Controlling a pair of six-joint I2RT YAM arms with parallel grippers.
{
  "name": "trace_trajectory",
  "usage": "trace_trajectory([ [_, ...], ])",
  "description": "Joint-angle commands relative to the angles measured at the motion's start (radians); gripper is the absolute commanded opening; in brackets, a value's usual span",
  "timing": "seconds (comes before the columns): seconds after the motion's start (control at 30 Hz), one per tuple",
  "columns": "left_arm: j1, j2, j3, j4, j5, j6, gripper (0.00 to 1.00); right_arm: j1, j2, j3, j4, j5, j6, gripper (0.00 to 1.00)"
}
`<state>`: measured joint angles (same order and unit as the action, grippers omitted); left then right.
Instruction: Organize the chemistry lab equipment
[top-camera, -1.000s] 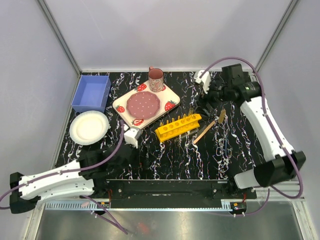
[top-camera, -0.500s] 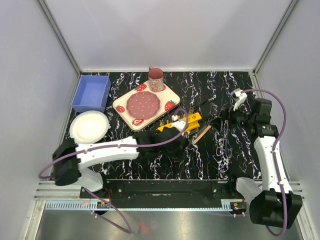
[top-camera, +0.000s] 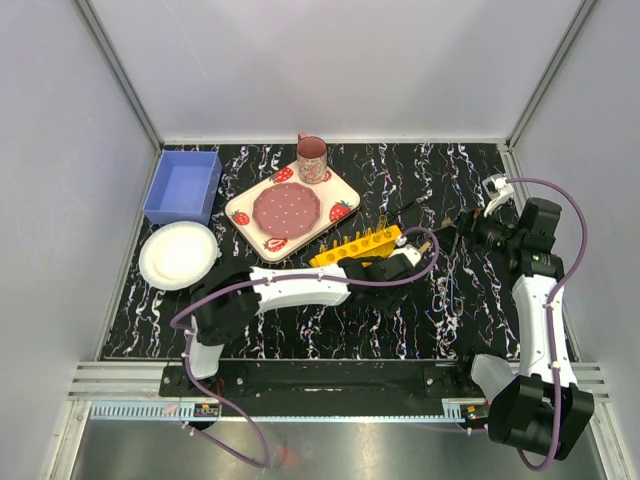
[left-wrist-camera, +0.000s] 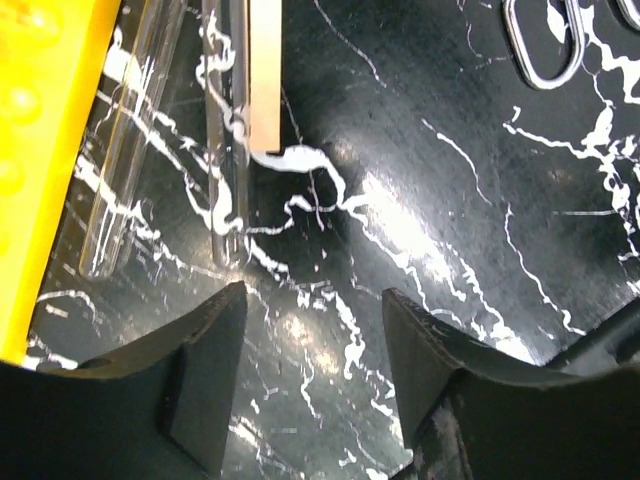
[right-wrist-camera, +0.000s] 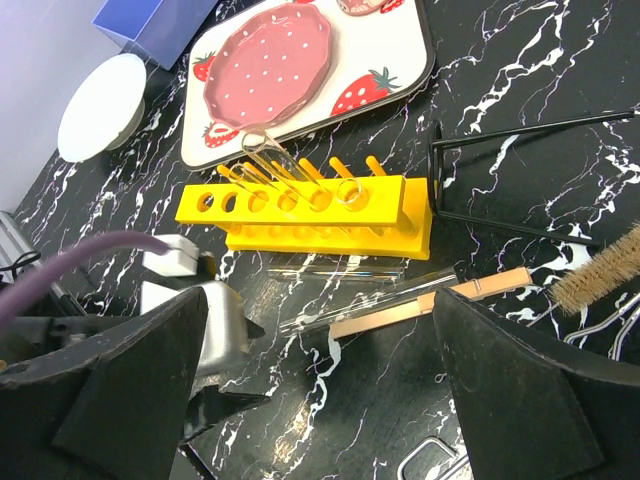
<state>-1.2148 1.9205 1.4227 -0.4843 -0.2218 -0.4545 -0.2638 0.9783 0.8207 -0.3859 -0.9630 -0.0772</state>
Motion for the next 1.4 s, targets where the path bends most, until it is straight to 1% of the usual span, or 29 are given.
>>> trace_trajectory([
  [0.0, 0.015, 0.064, 0.079, -0.008, -0.024, 0.054, 0.56, -0.015, -0.027, 0.021, 0.038, -0.036, 0.017, 1.00],
  [0.13, 0.029, 0.103, 0.097, -0.010, 0.002, 0.074, 0.53, -0.022, -0.027, 0.020, 0.036, -0.042, 0.019, 1.00],
  [0.3, 0.038, 0.129, 0.125, -0.028, -0.005, 0.097, 0.51, -0.028, -0.017, 0.018, 0.038, -0.048, 0.017, 1.00],
  [0.53, 0.038, 0.095, 0.105, -0.022, 0.012, 0.109, 0.51, -0.031, -0.001, 0.017, 0.036, -0.054, 0.014, 1.00],
  [0.67, 0.041, 0.063, 0.082, -0.011, -0.013, 0.120, 0.52, -0.031, 0.003, 0.014, 0.036, -0.056, 0.013, 1.00],
  [0.9, 0.072, 0.051, 0.087, -0.017, -0.014, 0.148, 0.52, -0.032, 0.014, 0.014, 0.036, -0.056, 0.007, 1.00],
  [1.07, 0.074, 0.038, 0.088, -0.019, -0.007, 0.160, 0.52, -0.032, 0.022, 0.012, 0.038, -0.057, 0.005, 1.00],
  [1.37, 0.109, 0.060, 0.100, -0.019, 0.024, 0.177, 0.53, -0.032, 0.026, 0.011, 0.038, -0.056, 0.004, 1.00],
])
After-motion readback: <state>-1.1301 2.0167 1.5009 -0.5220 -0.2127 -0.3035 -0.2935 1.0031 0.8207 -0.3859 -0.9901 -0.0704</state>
